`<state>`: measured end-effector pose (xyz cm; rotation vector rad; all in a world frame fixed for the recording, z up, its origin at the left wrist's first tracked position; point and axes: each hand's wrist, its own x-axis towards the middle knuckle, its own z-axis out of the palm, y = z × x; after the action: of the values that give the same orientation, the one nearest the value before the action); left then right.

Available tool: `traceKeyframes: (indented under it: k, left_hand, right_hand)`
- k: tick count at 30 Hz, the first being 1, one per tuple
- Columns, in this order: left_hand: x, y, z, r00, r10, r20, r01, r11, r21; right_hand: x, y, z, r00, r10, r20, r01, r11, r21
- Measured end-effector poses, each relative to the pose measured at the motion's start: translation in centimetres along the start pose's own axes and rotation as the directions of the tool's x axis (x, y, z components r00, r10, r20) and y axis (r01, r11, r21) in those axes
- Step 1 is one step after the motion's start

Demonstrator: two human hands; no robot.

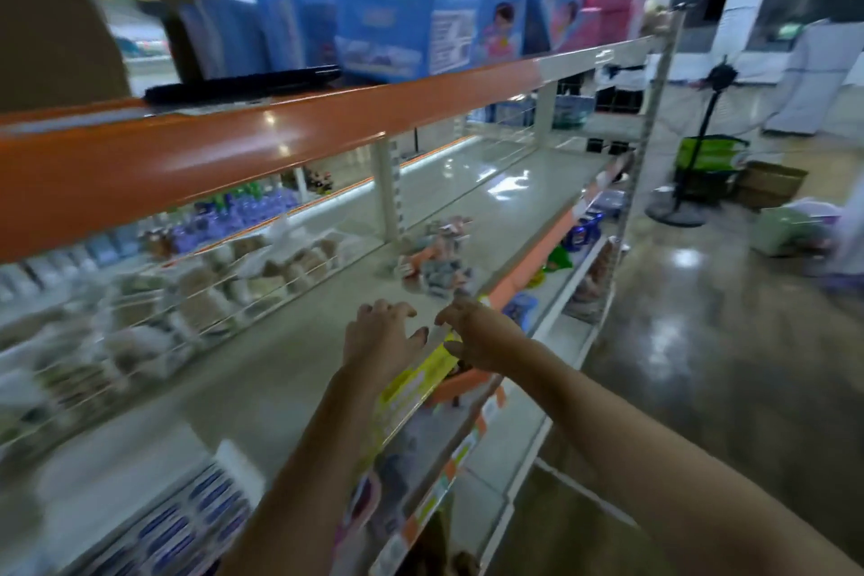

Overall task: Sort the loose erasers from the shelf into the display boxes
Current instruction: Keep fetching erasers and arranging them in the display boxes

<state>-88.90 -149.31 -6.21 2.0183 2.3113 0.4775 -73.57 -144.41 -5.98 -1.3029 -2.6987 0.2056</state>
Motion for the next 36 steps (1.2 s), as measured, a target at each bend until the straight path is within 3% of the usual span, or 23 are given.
traceKeyframes:
  k: [6, 13, 22, 29, 33, 36]
  left_hand:
    - [7.0, 3.1, 4.8, 0.996, -0.018, 0.089, 0.018, 1.000, 0.003]
    - [15.5, 2.7, 8.3, 0.996, -0.083, 0.043, 0.085, 0.996, -0.035]
    - [21.2, 0.0, 9.1, 0.969, -0.076, 0.237, 0.086, 0.996, -0.032]
    - [21.0, 1.2, 8.6, 0.988, -0.065, 0.141, 0.052, 0.994, 0.094]
    - [20.9, 2.2, 8.8, 0.985, -0.144, 0.098, 0.139, 0.989, 0.056]
    - [20.5, 3.0, 9.5, 0.972, -0.226, 0.065, 0.230, 0.971, -0.067]
  right_hand:
    - [4.3, 8.1, 1.1, 0.994, 0.076, 0.077, -0.080, 0.996, 0.047]
    - [12.9, 13.7, 2.7, 0.994, 0.091, 0.051, -0.096, 0.991, 0.091]
    - [21.2, 17.5, 3.6, 0.980, -0.194, 0.036, 0.190, 0.978, 0.085]
    - [23.0, 19.8, 3.0, 0.928, -0.372, 0.004, 0.367, 0.919, 0.143]
    - [24.2, 20.7, 2.8, 0.894, -0.448, 0.026, 0.429, 0.871, 0.241]
    - [24.9, 21.3, 2.8, 0.861, -0.508, -0.026, 0.477, 0.790, 0.385]
